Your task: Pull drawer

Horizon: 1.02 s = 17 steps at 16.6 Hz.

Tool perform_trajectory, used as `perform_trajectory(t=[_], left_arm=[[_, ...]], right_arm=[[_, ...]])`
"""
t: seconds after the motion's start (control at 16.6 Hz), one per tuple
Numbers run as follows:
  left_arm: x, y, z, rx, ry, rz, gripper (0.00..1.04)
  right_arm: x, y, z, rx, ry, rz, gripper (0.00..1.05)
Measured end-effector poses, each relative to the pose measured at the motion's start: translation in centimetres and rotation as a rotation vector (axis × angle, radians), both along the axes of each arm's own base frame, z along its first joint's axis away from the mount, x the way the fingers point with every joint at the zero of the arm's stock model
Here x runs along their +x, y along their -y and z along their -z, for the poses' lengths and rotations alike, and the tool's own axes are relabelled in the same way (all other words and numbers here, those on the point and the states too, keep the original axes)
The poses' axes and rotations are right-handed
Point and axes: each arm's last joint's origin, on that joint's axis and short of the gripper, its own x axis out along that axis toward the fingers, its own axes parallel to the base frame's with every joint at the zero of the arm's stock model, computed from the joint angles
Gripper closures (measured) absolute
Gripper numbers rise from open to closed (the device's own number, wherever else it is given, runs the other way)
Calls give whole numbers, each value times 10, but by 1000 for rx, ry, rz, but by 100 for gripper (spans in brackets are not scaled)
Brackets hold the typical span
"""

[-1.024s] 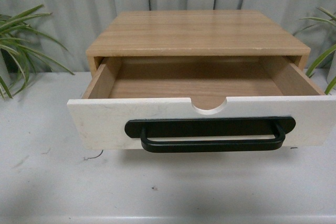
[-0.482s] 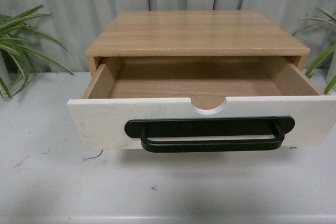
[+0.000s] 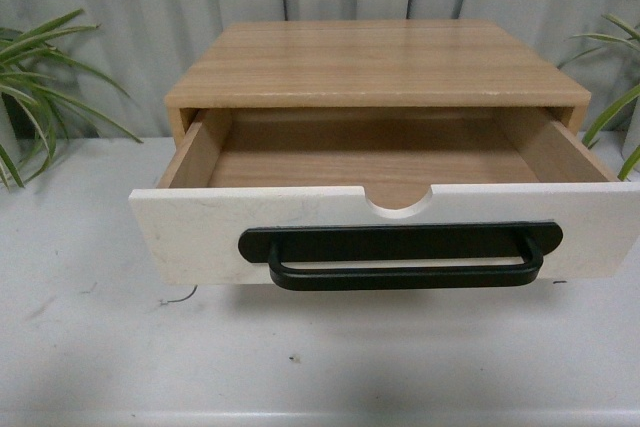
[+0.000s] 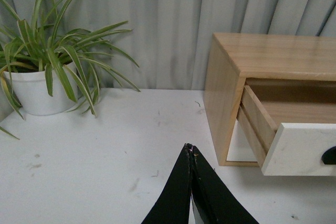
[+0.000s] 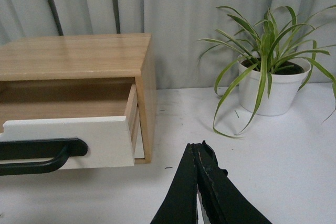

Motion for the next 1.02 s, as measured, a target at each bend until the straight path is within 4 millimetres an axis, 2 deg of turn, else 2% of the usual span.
perform_trajectory(t=[0.24,0.3,0.66,0.72,0.78,1.02], left_arm=[[0,0,0,0,0,0,103],[0,0,0,0,0,0,95],[0,0,0,0,0,0,23],[0,0,0,0,0,0,6],[0,0,0,1,0,0,7],[0,0,0,1,0,0,7]], right_arm=[[0,0,0,0,0,0,102],[0,0,0,0,0,0,89],[0,0,0,0,0,0,16],[0,0,0,0,0,0,5],[0,0,0,0,0,0,7],[0,0,0,0,0,0,6]])
